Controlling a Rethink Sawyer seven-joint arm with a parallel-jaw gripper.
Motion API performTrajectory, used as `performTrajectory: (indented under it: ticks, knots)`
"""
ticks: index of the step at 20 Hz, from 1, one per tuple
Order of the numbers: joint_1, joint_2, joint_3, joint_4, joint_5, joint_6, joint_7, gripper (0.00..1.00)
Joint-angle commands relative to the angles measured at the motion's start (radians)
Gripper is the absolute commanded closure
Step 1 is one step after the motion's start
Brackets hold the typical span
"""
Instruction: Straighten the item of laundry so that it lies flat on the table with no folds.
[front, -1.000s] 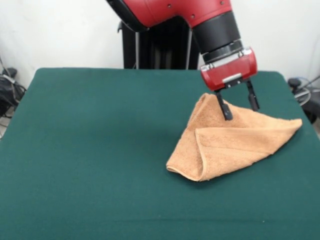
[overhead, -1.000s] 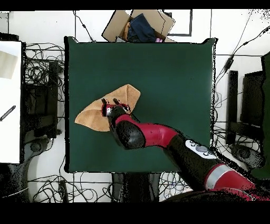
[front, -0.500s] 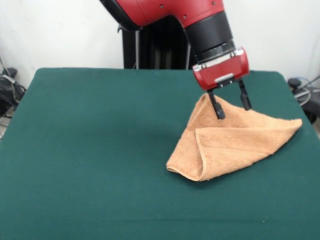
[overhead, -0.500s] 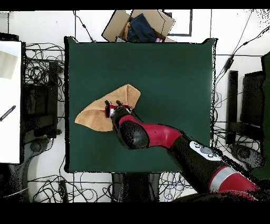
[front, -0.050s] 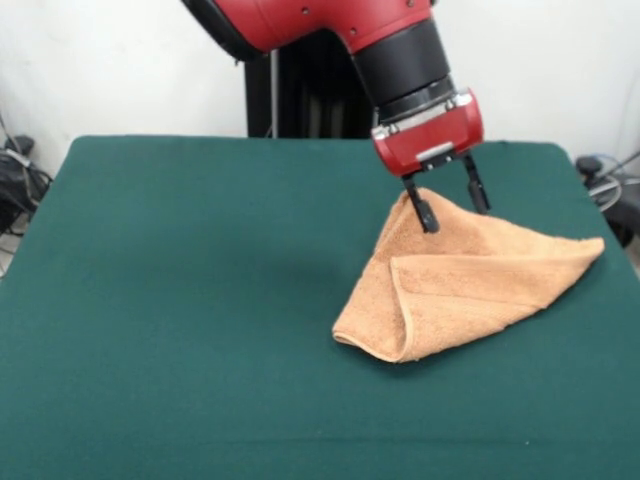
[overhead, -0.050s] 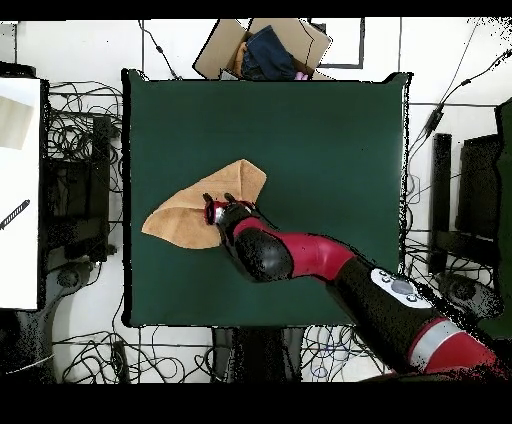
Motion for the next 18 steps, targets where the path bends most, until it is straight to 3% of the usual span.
performTrajectory:
  ticks: [1, 11, 18]
  knots:
    - [-0.050, 0.092, 0.087, -0.099, -0.062, 0.195, -0.045, 0.00]
    - [-0.094, 0.115, 0.111, -0.157, -0.103, 0.279, -0.080, 0.00]
    - [-0.098, 0.092, 0.103, -0.158, -0.140, 0.270, -0.065, 0.00]
